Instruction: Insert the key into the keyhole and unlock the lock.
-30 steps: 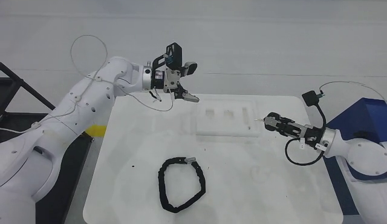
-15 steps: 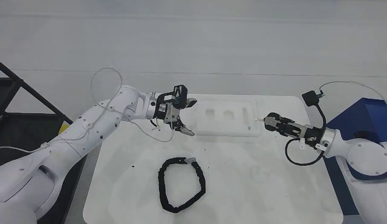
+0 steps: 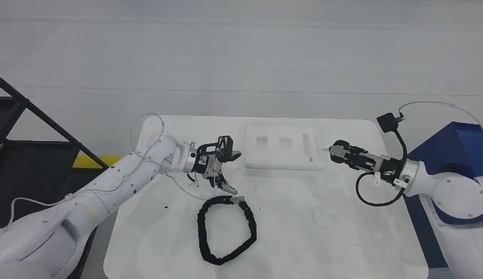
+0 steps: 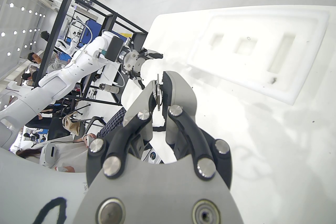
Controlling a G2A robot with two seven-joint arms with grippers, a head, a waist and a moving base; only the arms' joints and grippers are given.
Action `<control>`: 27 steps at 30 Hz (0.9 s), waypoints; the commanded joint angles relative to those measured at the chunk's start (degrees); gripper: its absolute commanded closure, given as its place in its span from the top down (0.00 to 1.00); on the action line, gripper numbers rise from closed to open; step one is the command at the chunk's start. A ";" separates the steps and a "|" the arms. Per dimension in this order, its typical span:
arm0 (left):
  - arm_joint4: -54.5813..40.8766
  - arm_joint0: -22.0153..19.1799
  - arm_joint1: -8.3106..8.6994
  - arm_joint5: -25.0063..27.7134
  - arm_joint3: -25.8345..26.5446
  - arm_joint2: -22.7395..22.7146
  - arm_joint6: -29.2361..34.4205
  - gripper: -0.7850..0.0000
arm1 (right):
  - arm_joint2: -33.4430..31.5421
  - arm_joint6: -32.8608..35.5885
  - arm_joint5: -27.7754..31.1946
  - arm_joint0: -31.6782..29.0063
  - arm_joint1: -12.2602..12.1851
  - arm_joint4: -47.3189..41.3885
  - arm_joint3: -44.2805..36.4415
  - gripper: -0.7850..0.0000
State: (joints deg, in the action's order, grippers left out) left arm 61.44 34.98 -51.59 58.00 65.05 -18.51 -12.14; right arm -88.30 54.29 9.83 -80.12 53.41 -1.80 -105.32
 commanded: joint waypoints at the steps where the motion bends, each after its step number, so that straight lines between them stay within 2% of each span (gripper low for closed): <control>1: -0.34 0.08 -0.27 0.00 -0.43 1.13 0.95 1.00 | 0.00 0.00 0.00 0.00 0.00 0.00 0.00 0.00; 8: -1.45 -1.68 -0.68 0.00 -0.71 6.15 2.86 1.00 | 0.00 0.00 0.00 0.00 0.00 0.00 0.00 0.00; 27: -1.48 -1.49 -0.67 -0.33 -0.73 6.12 2.92 1.00 | 0.00 0.00 0.00 0.00 0.00 0.00 0.00 0.00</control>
State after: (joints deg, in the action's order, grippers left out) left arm 59.99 33.32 -52.27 57.98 64.35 -12.36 -9.27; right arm -88.30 54.29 9.83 -80.12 53.41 -1.80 -105.32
